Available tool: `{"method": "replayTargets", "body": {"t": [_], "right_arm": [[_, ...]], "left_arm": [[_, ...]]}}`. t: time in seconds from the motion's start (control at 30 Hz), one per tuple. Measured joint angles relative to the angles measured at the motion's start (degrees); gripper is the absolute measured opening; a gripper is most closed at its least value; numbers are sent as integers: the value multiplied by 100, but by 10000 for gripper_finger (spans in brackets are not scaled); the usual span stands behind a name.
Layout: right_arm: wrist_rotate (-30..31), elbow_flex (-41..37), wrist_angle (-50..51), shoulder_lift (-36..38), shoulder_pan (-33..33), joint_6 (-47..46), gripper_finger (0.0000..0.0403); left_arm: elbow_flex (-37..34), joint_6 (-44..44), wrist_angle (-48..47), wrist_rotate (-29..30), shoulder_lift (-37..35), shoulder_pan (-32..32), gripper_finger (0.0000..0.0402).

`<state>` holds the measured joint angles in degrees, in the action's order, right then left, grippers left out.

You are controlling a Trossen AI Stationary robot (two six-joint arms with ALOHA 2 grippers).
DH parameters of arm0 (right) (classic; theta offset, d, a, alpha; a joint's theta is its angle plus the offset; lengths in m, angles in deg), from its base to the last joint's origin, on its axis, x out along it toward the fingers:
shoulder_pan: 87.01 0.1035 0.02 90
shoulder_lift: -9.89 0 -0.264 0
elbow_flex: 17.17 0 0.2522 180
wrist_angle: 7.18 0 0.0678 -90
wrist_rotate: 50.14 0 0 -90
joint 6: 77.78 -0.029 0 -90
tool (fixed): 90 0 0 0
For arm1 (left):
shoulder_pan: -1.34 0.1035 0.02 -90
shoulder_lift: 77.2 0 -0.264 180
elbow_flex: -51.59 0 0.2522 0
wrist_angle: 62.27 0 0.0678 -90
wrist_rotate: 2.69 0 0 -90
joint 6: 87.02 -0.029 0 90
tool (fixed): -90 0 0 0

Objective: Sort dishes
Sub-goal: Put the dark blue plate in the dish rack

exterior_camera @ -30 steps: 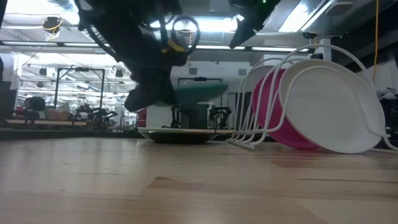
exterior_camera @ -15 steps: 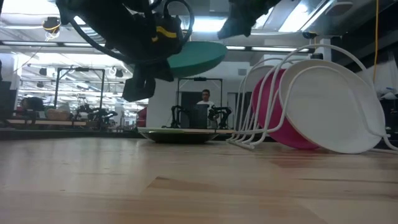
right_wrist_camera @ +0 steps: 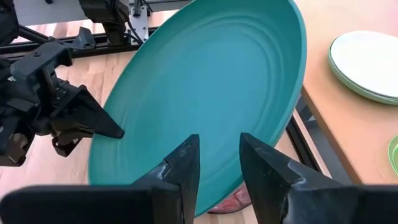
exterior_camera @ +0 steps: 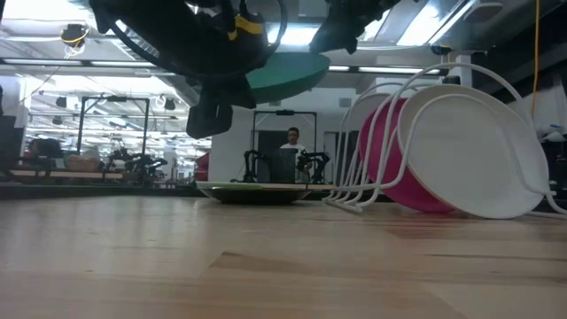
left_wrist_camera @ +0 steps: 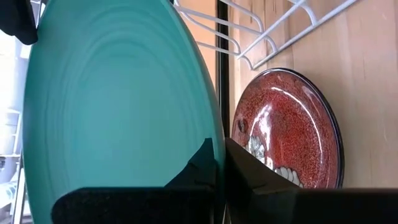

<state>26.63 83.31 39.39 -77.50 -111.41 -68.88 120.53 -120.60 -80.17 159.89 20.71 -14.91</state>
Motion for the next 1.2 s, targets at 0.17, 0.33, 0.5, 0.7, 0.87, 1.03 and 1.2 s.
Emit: {"method": "replayTargets", "body": {"t": [0.17, 0.33, 0.5, 0.7, 0.87, 1.03, 1.2], "right_arm": [[-40, 0, -71, 0, 0, -4, 118], [-38, 0, -340, 0, 0, 20, 118], [19, 0, -623, 0, 0, 68, 118], [279, 0, -1055, 0, 0, 181, 118], [778, 0, -855, 0, 0, 334, 117], [860, 0, -528, 0, -1, 337, 117], [918, 0, -216, 0, 0, 189, 117]], "left_arm": [[0, 45, 4, 7, 0, -26, 0], [0, 59, 13, 28, 0, -79, 0], [0, 102, 13, 25, 0, -102, 0], [0, 164, 11, 22, 0, -98, 0], [0, 164, 9, 12, 0, -101, 0], [0, 162, 9, -15, 0, -92, 0], [0, 160, 20, -20, 0, -90, 0]]}}
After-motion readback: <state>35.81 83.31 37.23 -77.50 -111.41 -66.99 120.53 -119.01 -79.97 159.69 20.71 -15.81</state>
